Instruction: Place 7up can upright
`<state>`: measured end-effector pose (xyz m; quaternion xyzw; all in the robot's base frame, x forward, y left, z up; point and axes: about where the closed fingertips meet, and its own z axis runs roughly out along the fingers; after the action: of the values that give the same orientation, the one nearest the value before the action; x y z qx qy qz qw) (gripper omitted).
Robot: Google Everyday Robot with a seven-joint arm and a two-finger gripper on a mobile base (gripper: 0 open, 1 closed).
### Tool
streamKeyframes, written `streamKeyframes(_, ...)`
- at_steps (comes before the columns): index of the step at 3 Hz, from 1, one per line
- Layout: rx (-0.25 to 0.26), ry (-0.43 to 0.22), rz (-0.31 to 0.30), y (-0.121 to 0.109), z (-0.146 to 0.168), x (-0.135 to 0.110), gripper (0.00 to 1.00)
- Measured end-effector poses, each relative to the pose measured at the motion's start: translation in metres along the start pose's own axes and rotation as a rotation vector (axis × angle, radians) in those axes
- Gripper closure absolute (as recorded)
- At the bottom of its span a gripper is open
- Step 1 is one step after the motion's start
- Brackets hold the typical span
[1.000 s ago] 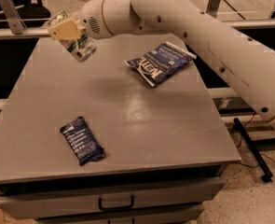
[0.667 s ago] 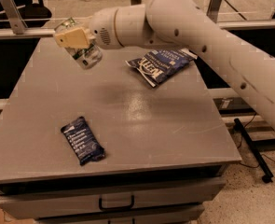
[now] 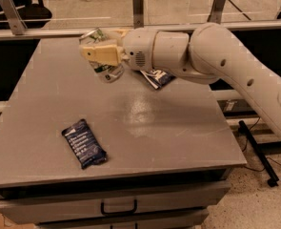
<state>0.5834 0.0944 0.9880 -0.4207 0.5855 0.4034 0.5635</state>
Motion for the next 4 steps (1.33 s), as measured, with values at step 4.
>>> streamKeyframes(4,-0.191,-0.21,0.061,0.015,-0.067,0.057,0.82)
